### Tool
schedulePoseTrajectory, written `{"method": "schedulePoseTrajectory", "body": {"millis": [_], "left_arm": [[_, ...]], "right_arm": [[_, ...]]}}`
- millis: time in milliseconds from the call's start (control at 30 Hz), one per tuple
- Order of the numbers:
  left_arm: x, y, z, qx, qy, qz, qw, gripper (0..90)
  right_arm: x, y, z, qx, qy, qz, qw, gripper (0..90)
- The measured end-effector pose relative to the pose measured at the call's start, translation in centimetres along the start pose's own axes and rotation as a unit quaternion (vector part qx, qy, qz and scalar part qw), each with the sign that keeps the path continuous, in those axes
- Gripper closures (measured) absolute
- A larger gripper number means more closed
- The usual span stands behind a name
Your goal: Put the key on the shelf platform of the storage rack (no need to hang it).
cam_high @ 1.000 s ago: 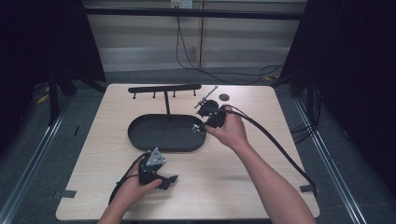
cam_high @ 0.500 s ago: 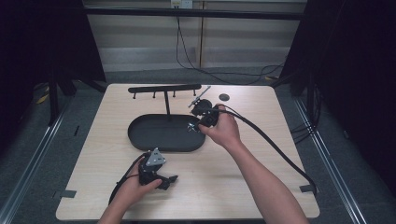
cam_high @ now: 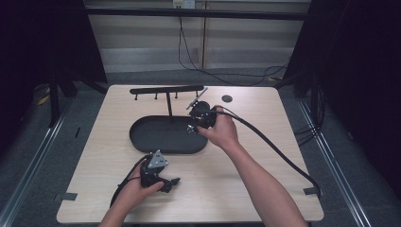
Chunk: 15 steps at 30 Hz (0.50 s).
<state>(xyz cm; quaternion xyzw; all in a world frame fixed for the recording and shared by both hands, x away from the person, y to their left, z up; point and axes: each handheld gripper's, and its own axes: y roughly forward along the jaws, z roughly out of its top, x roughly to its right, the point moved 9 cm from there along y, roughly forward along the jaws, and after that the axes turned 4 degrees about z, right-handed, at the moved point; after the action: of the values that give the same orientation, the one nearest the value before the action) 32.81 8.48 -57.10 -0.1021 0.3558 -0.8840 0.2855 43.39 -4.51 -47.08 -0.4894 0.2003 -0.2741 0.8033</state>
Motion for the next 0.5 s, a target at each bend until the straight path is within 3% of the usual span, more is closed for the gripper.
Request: {"method": "schedulePoseTrajectory", "body": {"millis": [500], "left_arm": [[0.0,0.0,0.0,0.000,0.001,0.000,1.0000,13.4]], "right_arm": [[-0.3,1.6,0.6,-0.011,-0.009,-0.004,0.9999,86.0]]}}
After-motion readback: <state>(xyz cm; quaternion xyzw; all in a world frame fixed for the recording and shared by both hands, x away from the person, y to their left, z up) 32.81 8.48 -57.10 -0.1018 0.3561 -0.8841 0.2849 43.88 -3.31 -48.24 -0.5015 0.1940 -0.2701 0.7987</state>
